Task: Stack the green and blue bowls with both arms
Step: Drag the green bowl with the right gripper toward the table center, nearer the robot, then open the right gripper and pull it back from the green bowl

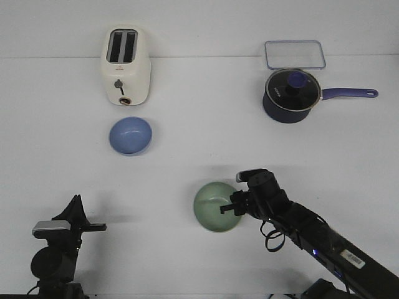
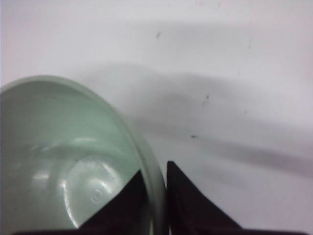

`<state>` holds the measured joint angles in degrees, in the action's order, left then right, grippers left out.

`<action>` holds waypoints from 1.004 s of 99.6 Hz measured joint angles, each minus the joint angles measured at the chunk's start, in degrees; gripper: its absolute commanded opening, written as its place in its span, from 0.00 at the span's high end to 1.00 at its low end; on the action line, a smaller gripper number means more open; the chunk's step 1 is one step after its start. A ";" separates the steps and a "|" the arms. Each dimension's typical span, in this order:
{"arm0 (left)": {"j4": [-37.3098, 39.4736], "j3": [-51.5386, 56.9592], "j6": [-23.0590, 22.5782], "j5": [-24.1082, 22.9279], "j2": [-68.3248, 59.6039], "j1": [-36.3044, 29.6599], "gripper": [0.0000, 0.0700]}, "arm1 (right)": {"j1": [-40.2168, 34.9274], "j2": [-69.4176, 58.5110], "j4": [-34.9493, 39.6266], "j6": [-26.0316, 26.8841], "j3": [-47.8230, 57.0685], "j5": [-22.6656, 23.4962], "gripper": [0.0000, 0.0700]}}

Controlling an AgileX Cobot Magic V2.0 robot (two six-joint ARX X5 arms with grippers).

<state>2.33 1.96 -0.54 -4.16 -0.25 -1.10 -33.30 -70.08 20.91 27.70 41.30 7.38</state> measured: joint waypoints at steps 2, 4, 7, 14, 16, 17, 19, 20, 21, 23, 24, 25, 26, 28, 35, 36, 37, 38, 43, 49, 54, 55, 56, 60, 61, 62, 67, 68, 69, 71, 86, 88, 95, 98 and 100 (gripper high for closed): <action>0.00 -0.02 0.00 0.00 0.00 0.00 0.98 | -0.31 -0.48 -0.09 0.09 0.00 -0.04 1.00; 0.00 0.00 0.02 0.00 0.00 0.00 0.98 | -0.57 -1.03 -0.26 0.20 0.00 -0.11 1.00; 0.00 -0.02 0.00 0.00 0.00 0.00 0.98 | -0.85 -1.75 -0.48 0.26 0.00 -0.15 1.00; 0.00 0.00 0.00 0.00 0.00 0.00 0.98 | -1.42 -2.97 -0.68 0.31 0.00 -0.15 1.00; 0.00 0.00 0.00 0.00 0.00 0.00 0.98 | -1.62 -3.21 -0.68 0.31 0.00 -0.17 1.00; 0.00 0.00 0.00 0.00 0.00 0.00 0.98 | -1.68 -3.26 -0.68 0.31 0.00 -0.20 1.00; 0.00 -0.02 0.02 0.00 0.00 0.00 0.98 | -1.84 -3.39 -0.76 0.31 0.00 -0.13 1.00; 0.00 0.00 0.00 0.00 0.00 0.00 0.98 | -1.92 -3.43 -0.83 0.31 0.00 -0.15 0.99; 0.00 -0.02 0.00 0.00 0.00 0.00 0.98 | -1.99 -3.45 -0.90 0.31 0.00 -0.17 0.98; 0.00 0.00 0.00 0.00 0.00 0.00 0.98 | -2.05 -3.45 -1.03 0.31 0.00 -0.15 0.95; 0.00 0.00 0.00 0.00 0.00 0.00 0.98 | -2.10 -3.45 -1.07 0.31 0.00 -0.13 0.91; 0.00 -0.02 0.00 0.00 0.00 0.00 0.98 | -2.16 -3.45 -1.11 0.31 0.00 -0.13 0.89; 0.00 -0.02 0.00 0.00 0.00 0.00 0.98 | -2.21 -3.45 -1.18 0.31 0.00 -0.13 0.86; 0.00 -0.02 0.00 0.00 0.00 0.00 0.98 | -2.29 -3.45 -1.29 0.28 0.00 -0.15 0.78; 0.00 0.00 0.02 0.00 0.00 0.00 0.98 | -2.29 -3.45 -1.57 0.31 0.00 -0.11 0.57; 0.00 0.00 0.00 0.00 0.00 0.00 0.98 | -2.29 -3.45 -1.57 0.31 0.00 -0.11 0.55; 0.00 0.00 0.00 0.00 0.00 0.00 0.98 | -2.29 -3.45 -1.57 0.31 0.00 -0.13 0.54; -0.02 0.00 0.02 0.00 0.00 0.00 0.98 | -2.29 -3.45 -1.57 0.31 0.00 -0.13 0.52; 0.02 0.00 0.00 0.00 0.00 0.00 0.98 | -2.27 -3.45 -1.60 0.31 0.00 -0.13 0.49; 0.00 0.00 0.00 0.00 0.00 0.00 0.98 | -2.21 -3.45 -1.88 0.26 0.00 -0.11 0.49; 0.00 0.00 0.00 0.00 0.00 0.00 0.98 | -1.88 -3.45 -2.12 0.20 0.00 -0.07 0.49; 0.00 0.00 0.00 0.00 0.00 0.00 0.98 | -1.79 -3.43 -2.10 0.17 0.00 -0.04 0.49; 0.00 0.00 0.00 0.00 0.00 0.00 0.98 | -1.75 -3.41 -2.10 0.15 0.00 -0.04 0.49; 0.00 0.00 0.00 0.00 0.00 0.00 0.98 | -1.44 -3.04 -1.92 -0.04 0.00 0.11 0.50; 0.00 0.00 0.02 0.00 0.00 0.00 0.98 | -1.40 -2.89 -1.88 -0.09 0.00 0.11 0.50; 0.00 0.00 0.00 0.00 0.00 0.00 0.98 | -1.36 -2.64 -1.84 -0.15 0.00 0.13 0.50; 0.00 0.00 0.00 0.00 0.00 0.00 0.98 | -1.07 -0.79 -1.44 -0.68 0.00 0.11 0.50; 0.00 0.00 0.02 0.00 0.00 0.00 0.98 | -1.07 -0.20 -1.33 -0.83 0.00 0.11 0.50; 0.00 0.00 0.00 0.00 0.00 0.00 0.98 | -1.07 0.44 -1.16 -0.98 0.00 0.09 0.50; 0.00 0.00 0.00 0.00 0.00 0.00 0.98 | -1.01 1.81 -0.92 -1.33 0.00 0.11 0.50; 0.07 0.00 0.39 0.00 0.00 0.00 0.98 | -0.83 15.52 1.75 -4.90 0.02 -2.05 0.50; 0.07 0.00 0.79 0.02 0.00 0.00 0.98 | -0.90 17.40 2.25 -5.35 0.02 -2.86 0.50; 0.09 0.00 3.56 0.00 0.00 0.00 0.98 | -1.64 23.76 3.67 -7.06 0.00 -6.16 0.51; 0.09 0.00 5.27 0.02 0.00 0.00 0.98 | -1.95 26.45 3.76 -7.74 -0.09 -7.67 0.51; 0.09 0.00 6.47 0.02 0.00 0.00 0.98 | -2.14 28.22 3.69 -8.11 -0.26 -8.74 0.51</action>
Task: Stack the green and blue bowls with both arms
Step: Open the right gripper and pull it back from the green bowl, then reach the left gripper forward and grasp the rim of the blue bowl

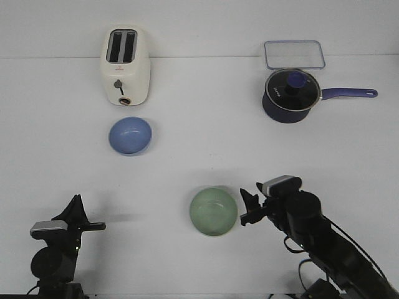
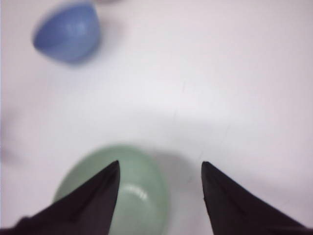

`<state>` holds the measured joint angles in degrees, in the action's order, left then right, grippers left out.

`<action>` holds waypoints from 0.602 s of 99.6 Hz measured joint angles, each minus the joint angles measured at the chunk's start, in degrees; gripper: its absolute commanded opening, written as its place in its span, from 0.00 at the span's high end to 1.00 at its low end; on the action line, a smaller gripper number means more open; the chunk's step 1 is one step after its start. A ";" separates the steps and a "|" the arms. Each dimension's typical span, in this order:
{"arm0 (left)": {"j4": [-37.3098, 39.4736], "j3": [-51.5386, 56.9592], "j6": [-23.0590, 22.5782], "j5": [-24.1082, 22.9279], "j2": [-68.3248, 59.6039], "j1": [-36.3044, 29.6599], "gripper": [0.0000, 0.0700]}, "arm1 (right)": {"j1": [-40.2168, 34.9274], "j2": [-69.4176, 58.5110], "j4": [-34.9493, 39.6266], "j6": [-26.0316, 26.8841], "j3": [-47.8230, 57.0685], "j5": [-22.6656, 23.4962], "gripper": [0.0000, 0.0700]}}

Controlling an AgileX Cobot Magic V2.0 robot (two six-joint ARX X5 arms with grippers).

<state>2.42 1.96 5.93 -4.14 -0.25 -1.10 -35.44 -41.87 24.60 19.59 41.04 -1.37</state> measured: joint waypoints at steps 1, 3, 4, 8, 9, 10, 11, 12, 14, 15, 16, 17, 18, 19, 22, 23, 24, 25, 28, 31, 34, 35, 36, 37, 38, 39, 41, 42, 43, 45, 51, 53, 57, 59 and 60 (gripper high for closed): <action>0.00 0.00 0.63 0.00 0.00 0.00 0.98 | -0.09 0.87 -0.07 -0.15 -0.11 -0.48 0.51; 0.00 0.00 1.88 0.04 0.00 0.00 0.98 | -0.24 2.69 -0.07 -0.39 -0.33 -1.42 0.51; 0.02 0.00 2.51 0.09 -0.02 0.00 0.98 | -0.28 3.56 -0.04 -0.48 -0.46 -1.86 0.51; 0.09 0.00 5.07 0.61 0.00 0.00 0.99 | -0.57 6.80 -0.13 -0.83 -1.29 -3.39 0.51; 0.13 0.00 5.75 0.76 0.00 0.00 0.99 | -0.59 7.58 -0.13 -0.94 -1.53 -3.63 0.51; 0.20 0.00 6.36 0.94 0.00 0.00 0.99 | -0.57 8.28 -0.11 -1.01 -1.77 -3.89 0.51; 0.28 0.00 7.04 1.11 0.00 0.00 0.99 | -0.57 8.98 -0.09 -1.07 -2.03 -4.11 0.51; 0.39 -0.02 7.63 1.20 0.00 0.00 0.98 | -0.59 9.68 0.02 -1.16 -2.25 -4.37 0.51; 0.70 0.00 8.87 1.57 -0.02 0.00 0.98 | -0.57 11.08 0.20 -1.22 -2.69 -4.79 0.51; 0.87 0.00 9.35 1.68 0.00 0.00 0.98 | -0.57 11.65 0.24 -1.25 -2.89 -4.90 0.51; 1.07 0.02 9.97 1.92 -0.02 0.00 0.98 | -0.57 12.17 0.28 -1.27 -3.08 -4.87 0.51; 1.22 0.02 10.43 2.16 -0.02 0.00 0.98 | -0.57 12.66 0.39 -1.36 -3.21 -4.87 0.51; 1.38 0.04 10.84 2.43 0.00 0.00 0.98 | -0.57 13.11 0.50 -1.36 -3.34 -4.90 0.51; 1.46 0.09 11.37 2.67 -0.02 0.00 0.98 | -0.57 13.46 0.61 -1.36 -3.48 -4.87 0.51; 1.29 0.39 12.66 2.86 -0.09 0.00 0.98 | -0.57 14.32 0.92 -1.36 -3.76 -4.92 0.51; 1.16 0.57 13.09 2.86 -0.20 0.00 0.98 | -0.57 14.53 1.09 -1.36 -3.85 -4.94 0.51; 0.96 0.81 13.49 2.86 -0.37 0.00 0.98 | -0.57 14.73 1.29 -1.36 -3.91 -4.96 0.51; 0.83 1.09 13.88 2.86 -0.61 -0.02 0.98 | -0.57 14.88 1.42 -1.36 -3.98 -4.94 0.51; 0.39 2.27 15.12 2.51 -1.62 -0.07 0.98 | -0.57 15.23 1.95 -1.36 -4.15 -4.96 0.51; 0.09 4.07 16.22 1.75 -3.08 -0.07 0.98 | -0.57 15.41 2.60 -1.33 -4.24 -5.01 0.51; 0.20 6.23 16.85 0.98 -4.87 -0.04 0.98 | -0.57 15.43 3.19 -1.36 -4.26 -5.05 0.51; 0.24 7.06 17.11 0.81 -5.57 -0.04 0.98 | -0.57 15.43 3.43 -1.33 -4.28 -5.05 0.51; 0.28 7.93 17.29 0.68 -6.32 -0.04 0.98 | -0.57 15.43 3.54 -1.36 -4.31 -5.03 0.51; 0.28 8.85 17.42 0.52 -7.08 -0.04 0.98 | -0.57 15.43 3.72 -1.36 -4.33 -5.03 0.51; 0.28 9.77 17.44 0.46 -7.87 -0.04 0.98 | -0.57 15.43 3.87 -1.33 -4.35 -5.01 0.51; 0.33 10.71 17.49 0.39 -8.68 -0.04 0.98 | -0.57 15.43 4.02 -1.36 -4.35 -4.98 0.51; 0.52 12.66 17.55 0.33 -10.47 -0.04 0.98 | -0.57 15.41 4.37 -1.36 -4.35 -4.94 0.51; 0.55 13.70 17.55 0.24 -11.47 -0.04 0.98 | -0.57 15.41 4.48 -1.36 -4.35 -4.94 0.51; 0.52 14.69 17.53 0.24 -12.44 -0.04 0.98 | -0.57 15.41 4.63 -1.36 -4.35 -4.94 0.51; 0.42 16.74 17.46 0.26 -14.60 -0.04 0.98 | -0.57 15.41 4.81 -1.36 -4.35 -4.94 0.51; -1.46 23.21 16.96 1.60 -22.16 -0.04 0.96 | -0.57 15.17 4.81 -1.36 -4.37 -4.92 0.51; -2.51 25.40 16.61 2.43 -25.03 -0.04 0.93 | -0.57 15.17 4.79 -1.36 -4.37 -4.92 0.51; -5.07 29.77 15.72 4.57 -31.06 -0.04 0.81 | -0.57 15.17 4.79 -1.36 -4.37 -4.94 0.51; -6.54 32.00 15.32 5.75 -34.21 -0.04 0.73 | -0.57 15.17 4.79 -1.36 -4.37 -4.94 0.51; -7.32 33.11 15.02 6.25 -35.80 -0.04 0.68 | -0.57 15.17 4.79 -1.36 -4.37 -4.94 0.51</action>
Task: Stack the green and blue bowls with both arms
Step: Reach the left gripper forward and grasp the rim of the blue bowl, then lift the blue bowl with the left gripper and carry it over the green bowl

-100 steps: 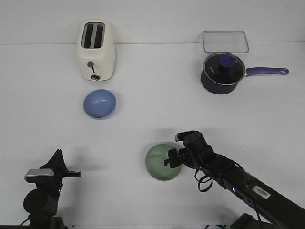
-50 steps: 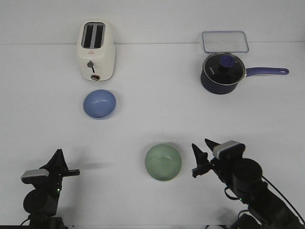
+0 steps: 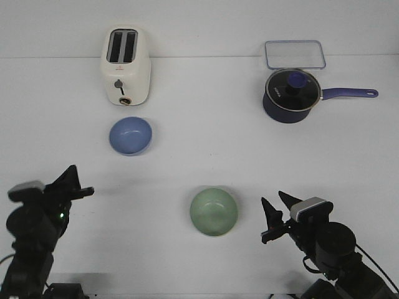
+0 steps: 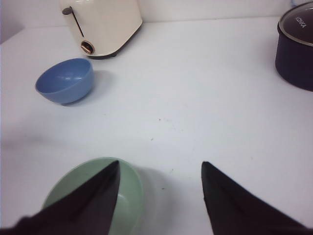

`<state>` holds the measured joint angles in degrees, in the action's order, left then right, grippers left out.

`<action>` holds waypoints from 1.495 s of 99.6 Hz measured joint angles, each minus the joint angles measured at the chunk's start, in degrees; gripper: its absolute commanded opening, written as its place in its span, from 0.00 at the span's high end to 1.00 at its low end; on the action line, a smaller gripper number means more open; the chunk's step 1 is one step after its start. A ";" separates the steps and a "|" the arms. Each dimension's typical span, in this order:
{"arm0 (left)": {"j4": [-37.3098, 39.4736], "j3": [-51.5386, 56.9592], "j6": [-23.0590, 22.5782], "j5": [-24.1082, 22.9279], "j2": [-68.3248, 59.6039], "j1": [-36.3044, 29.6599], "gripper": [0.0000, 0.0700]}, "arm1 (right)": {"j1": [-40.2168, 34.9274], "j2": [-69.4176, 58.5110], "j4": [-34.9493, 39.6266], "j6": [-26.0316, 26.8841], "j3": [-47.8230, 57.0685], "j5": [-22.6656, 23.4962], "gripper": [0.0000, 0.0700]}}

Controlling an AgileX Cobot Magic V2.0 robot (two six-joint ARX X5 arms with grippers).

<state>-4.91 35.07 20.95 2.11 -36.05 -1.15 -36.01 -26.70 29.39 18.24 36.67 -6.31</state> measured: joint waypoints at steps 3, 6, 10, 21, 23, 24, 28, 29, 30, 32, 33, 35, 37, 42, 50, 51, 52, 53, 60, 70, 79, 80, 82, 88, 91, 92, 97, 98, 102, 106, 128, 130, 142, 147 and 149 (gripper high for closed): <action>-2.36 3.32 -0.81 1.57 -4.68 0.00 0.54 | 0.00 -0.02 0.00 0.00 0.00 0.00 0.51; -4.76 6.73 -1.66 2.86 -9.38 0.00 0.43 | 0.00 -0.02 0.00 0.00 0.00 0.00 0.51; -7.58 11.21 -2.78 4.13 -15.69 -0.02 0.34 | 0.00 -0.02 0.00 0.00 0.00 0.00 0.51; -14.32 22.25 -5.03 4.33 -31.91 -0.11 0.34 | 0.00 -0.02 0.00 0.00 0.00 0.00 0.51; -15.45 24.09 -5.27 4.44 -34.51 -0.11 0.34 | 0.00 -0.02 0.00 0.00 0.00 0.00 0.51; -15.98 25.00 -5.40 4.50 -35.74 -0.09 0.34 | 0.00 -0.02 0.00 0.00 0.00 0.00 0.51; -17.66 28.57 -5.97 4.85 -40.52 -0.11 0.34 | 0.00 -0.02 0.00 0.00 0.00 0.00 0.51; -17.99 29.46 -6.14 4.96 -41.70 -0.11 0.34 | 0.00 -0.02 0.00 0.00 0.00 -0.02 0.51; -18.34 30.34 -6.32 5.03 -42.86 -0.11 0.34 | 0.00 -0.02 0.00 0.00 0.00 -0.04 0.51; -18.93 32.09 -6.64 5.18 -45.03 -0.11 0.34 | 0.00 -0.02 0.00 0.00 0.00 -0.11 0.51; -19.19 32.89 -6.75 5.22 -46.14 -0.11 0.34 | 0.00 -0.02 0.00 0.00 0.00 -0.17 0.51; -19.61 34.51 -6.99 5.25 -48.17 -0.11 0.34 | 0.00 -0.02 0.00 0.00 0.00 -0.37 0.51; -19.91 35.98 -7.19 5.29 -50.14 -0.11 0.34 | 0.00 -0.02 0.00 0.00 0.00 -0.61 0.51; -20.46 39.06 -7.80 5.29 -54.45 -0.11 0.34 | 0.00 -0.02 0.00 0.00 0.00 -1.05 0.51; -20.44 41.92 -8.22 5.31 -59.78 -0.11 0.34 | 0.00 -0.02 0.00 0.02 0.00 -1.38 0.51; -20.44 42.14 -8.22 5.29 -60.30 -0.11 0.34 | 0.00 -0.02 0.00 0.00 0.00 -1.42 0.51; -20.48 42.32 -8.22 5.31 -60.81 -0.11 0.34 | 0.00 -0.02 0.00 0.00 0.00 -1.46 0.51; -20.52 42.47 -8.24 5.31 -61.33 -0.11 0.34 | 0.00 -0.02 0.00 0.00 0.00 -1.51 0.51; -20.52 42.84 -8.37 5.31 -64.19 -0.11 0.36 | 0.00 -0.02 0.00 0.00 0.00 -2.27 0.51; -20.57 42.84 -8.46 5.31 -66.66 -0.13 0.48 | 0.00 -0.02 0.00 0.00 0.00 -2.67 0.51; -20.20 42.84 -8.55 5.29 -67.54 -0.17 0.67 | 0.00 -0.02 -0.02 0.00 0.00 -2.75 0.51; -20.11 42.84 -8.59 5.29 -67.56 -0.17 0.70 | 0.00 -0.02 0.00 0.00 0.00 -2.75 0.51; -19.89 42.84 -8.61 5.29 -67.60 -0.24 0.74 | 0.00 -0.02 -0.02 0.00 0.00 -2.82 0.51; -19.08 42.84 -8.61 5.27 -67.60 -0.50 0.92 | 0.00 -0.02 0.00 0.00 0.00 -2.93 0.51; -18.73 42.84 -8.63 5.25 -67.60 -0.59 1.00 | 0.00 -0.02 0.00 0.00 0.00 -2.93 0.51; -18.64 42.84 -8.63 5.25 -67.60 -0.68 1.00 | 0.00 -0.02 0.00 0.00 0.00 -2.93 0.51; -18.32 42.84 -8.66 5.25 -67.60 -1.03 0.98 | 0.00 -0.02 0.00 0.00 0.00 -2.93 0.51; -18.29 42.84 -8.66 5.25 -67.60 -1.09 0.98 | 0.00 -0.02 0.00 0.02 0.00 -2.93 0.51; -18.25 42.84 -8.83 5.18 -67.60 -1.42 0.98 | 0.00 -0.02 -0.02 0.00 0.00 -2.93 0.51; -18.23 42.86 -9.09 5.18 -67.60 -1.77 0.98 | 0.00 -0.02 0.00 0.00 0.00 -2.93 0.51; -18.88 42.84 -9.99 5.18 -65.05 -3.76 0.99 | 0.00 -0.02 -0.02 0.00 0.00 -2.93 0.51; -19.06 42.84 -9.97 5.25 -64.19 -3.98 0.99 | 0.00 -0.02 0.00 0.00 0.00 -2.93 0.51; -19.98 42.84 -9.99 7.80 -56.61 -5.66 0.99 | 0.00 -0.02 0.00 0.00 0.00 -2.93 0.51; -20.57 42.86 -9.97 9.31 -52.94 -6.91 0.99 | 0.00 -0.02 -0.02 0.00 0.00 -3.10 0.51; -21.00 42.93 -9.97 9.97 -51.58 -7.54 0.99 | 0.00 -0.02 0.00 0.00 0.00 -3.37 0.51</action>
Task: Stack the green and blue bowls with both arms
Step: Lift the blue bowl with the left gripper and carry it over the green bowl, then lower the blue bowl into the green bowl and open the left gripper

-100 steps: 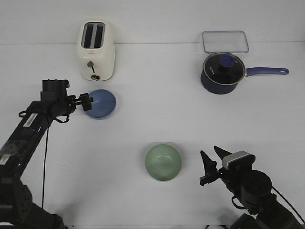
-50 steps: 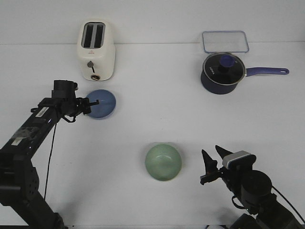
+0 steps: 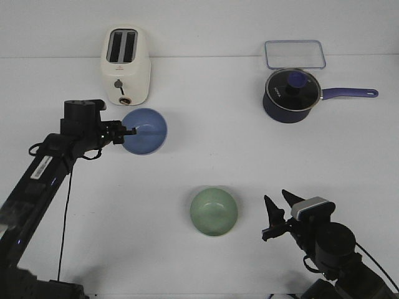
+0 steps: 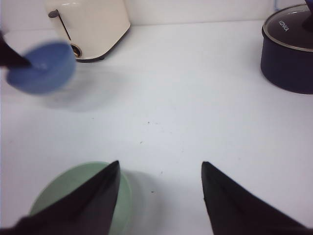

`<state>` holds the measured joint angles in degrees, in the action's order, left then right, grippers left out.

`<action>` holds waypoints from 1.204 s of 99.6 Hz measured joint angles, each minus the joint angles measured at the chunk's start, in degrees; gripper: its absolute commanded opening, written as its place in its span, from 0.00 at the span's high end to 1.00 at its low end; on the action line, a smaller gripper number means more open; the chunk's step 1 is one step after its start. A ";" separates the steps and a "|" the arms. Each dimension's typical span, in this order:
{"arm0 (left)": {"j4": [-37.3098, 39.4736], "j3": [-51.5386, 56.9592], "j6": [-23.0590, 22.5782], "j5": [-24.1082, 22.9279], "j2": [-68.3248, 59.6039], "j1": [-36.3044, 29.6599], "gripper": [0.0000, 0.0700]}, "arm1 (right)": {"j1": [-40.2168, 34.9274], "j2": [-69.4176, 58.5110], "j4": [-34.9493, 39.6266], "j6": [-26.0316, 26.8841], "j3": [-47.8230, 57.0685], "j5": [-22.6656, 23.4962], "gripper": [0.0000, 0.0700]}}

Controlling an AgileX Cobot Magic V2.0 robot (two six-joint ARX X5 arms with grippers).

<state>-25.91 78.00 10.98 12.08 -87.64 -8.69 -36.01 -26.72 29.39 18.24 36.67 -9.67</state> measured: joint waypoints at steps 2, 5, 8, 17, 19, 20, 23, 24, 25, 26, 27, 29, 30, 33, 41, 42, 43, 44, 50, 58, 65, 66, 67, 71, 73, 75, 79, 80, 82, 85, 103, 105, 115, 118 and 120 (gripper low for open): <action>-0.55 0.07 0.00 0.50 1.33 -0.72 0.99 | 0.00 0.00 0.00 0.00 0.00 -0.35 0.51; -1.51 0.20 0.00 1.29 3.02 -1.97 0.99 | 0.00 0.00 -0.02 0.00 0.00 -0.90 0.51; -2.58 0.28 -0.02 1.95 4.42 -3.30 0.99 | 0.00 0.00 -0.02 0.00 0.00 -1.11 0.51; -5.09 0.13 -0.02 2.73 6.86 -8.20 0.99 | 0.00 0.00 -0.02 -0.02 0.00 -2.21 0.51; -5.09 -0.15 -0.02 2.73 7.10 -9.42 0.99 | 0.00 0.00 -0.02 0.00 0.00 -2.34 0.51; -5.03 -0.33 0.00 2.75 7.17 -10.01 0.99 | 0.00 0.00 -0.02 0.00 0.00 -2.36 0.51; -4.83 -0.94 0.07 2.73 7.23 -11.91 0.99 | 0.00 0.00 -0.02 0.00 0.00 -2.40 0.51; -4.74 -1.20 0.07 2.73 7.21 -12.55 0.99 | 0.00 0.00 -0.02 0.00 0.00 -2.43 0.51; -4.63 -1.51 0.11 2.73 7.21 -13.27 0.99 | 0.00 0.00 -0.02 -0.02 0.00 -2.43 0.51; -4.50 -1.81 0.15 2.73 7.21 -13.88 0.99 | 0.00 0.00 -0.02 -0.02 0.00 -2.43 0.51; -4.37 -2.16 0.20 2.73 7.17 -14.56 0.99 | 0.00 0.00 -0.02 0.00 0.00 -2.43 0.51; -4.11 -2.95 0.39 2.73 7.10 -15.93 0.99 | 0.00 0.00 -0.02 0.00 0.00 -2.43 0.51; -3.98 -3.37 0.48 2.73 7.04 -16.63 0.99 | 0.00 0.00 -0.02 0.00 0.00 -2.43 0.51; -3.21 -4.74 0.81 2.73 6.82 -18.75 0.99 | 0.00 0.00 -0.02 -0.02 0.00 -2.45 0.51; 0.37 -8.87 2.23 2.60 6.14 -24.28 0.99 | 0.00 0.00 -0.02 0.00 0.00 -2.43 0.51; 0.87 -9.40 2.38 2.51 6.03 -24.87 0.99 | 0.00 0.00 -0.02 -0.02 0.00 -2.43 0.51; 1.44 -9.92 2.58 2.36 5.97 -25.46 0.99 | 0.00 0.00 -0.02 0.00 0.00 -2.43 0.51; 1.95 -10.43 2.75 2.19 5.95 -26.05 0.99 | 0.00 0.00 -0.02 0.00 0.00 -2.43 0.51; 4.50 -13.07 4.02 0.68 5.88 -29.00 0.99 | 0.00 0.00 -0.02 0.00 0.00 -2.43 0.51; 6.69 -15.12 5.38 -0.42 5.86 -31.26 0.99 | 0.00 0.00 -0.02 -0.02 0.00 -2.43 0.51; 7.13 -15.54 6.21 -2.10 5.51 -32.59 0.99 | 0.00 0.00 -0.02 0.00 0.00 -2.43 0.51; 7.19 -15.54 6.36 -2.43 5.44 -32.76 0.99 | 0.00 0.00 -0.02 0.00 0.00 -2.43 0.51; 7.30 -15.54 6.38 -2.84 5.33 -32.94 0.99 | 0.00 0.00 -0.02 -0.02 0.00 -2.43 0.51; 7.58 -15.54 6.56 -3.89 4.87 -33.66 0.98 | 0.00 0.00 -0.02 0.00 0.00 -2.43 0.51; 7.67 -15.54 6.60 -4.48 4.59 -33.92 0.97 | 0.00 0.00 -0.04 0.00 0.00 -2.43 0.51; 7.67 -15.54 6.62 -4.70 4.33 -34.21 0.95 | 0.00 0.00 -0.07 0.00 0.00 -2.43 0.51; 7.63 -15.54 6.78 -4.74 3.89 -34.36 0.84 | 0.00 0.00 -0.11 0.00 0.00 -2.43 0.51; 7.61 -15.54 6.80 -4.74 3.82 -34.36 0.81 | 0.00 0.00 -0.11 0.00 0.00 -2.43 0.51; 7.56 -15.56 6.93 -4.72 3.67 -34.36 0.72 | 0.00 0.00 -0.13 0.00 0.00 -2.43 0.51; 7.61 -15.56 7.15 -4.74 3.63 -34.34 0.58 | 0.00 0.00 -0.15 0.00 0.00 -2.43 0.51; 7.78 -15.54 7.69 -4.87 3.72 -34.32 0.39 | 0.00 0.00 -0.24 0.00 0.00 -2.43 0.50; 7.72 -15.54 7.67 -4.87 3.85 -34.29 0.39 | 0.00 0.00 -0.24 0.00 0.00 -2.43 0.50; 6.78 -15.63 7.52 -6.34 6.95 -33.48 0.39 | 0.00 0.00 -0.26 0.00 0.00 -2.43 0.50; 6.34 -15.63 7.26 -7.30 8.85 -33.11 0.39 | 0.00 0.00 -0.26 -0.02 0.00 -2.43 0.50; 6.01 -15.63 6.95 -8.02 10.34 -32.85 0.39 | 0.00 0.00 -0.24 -0.02 0.00 -2.43 0.50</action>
<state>-19.90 62.37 17.93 4.05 -77.30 -41.54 -36.01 -26.72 29.15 18.22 36.67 -12.10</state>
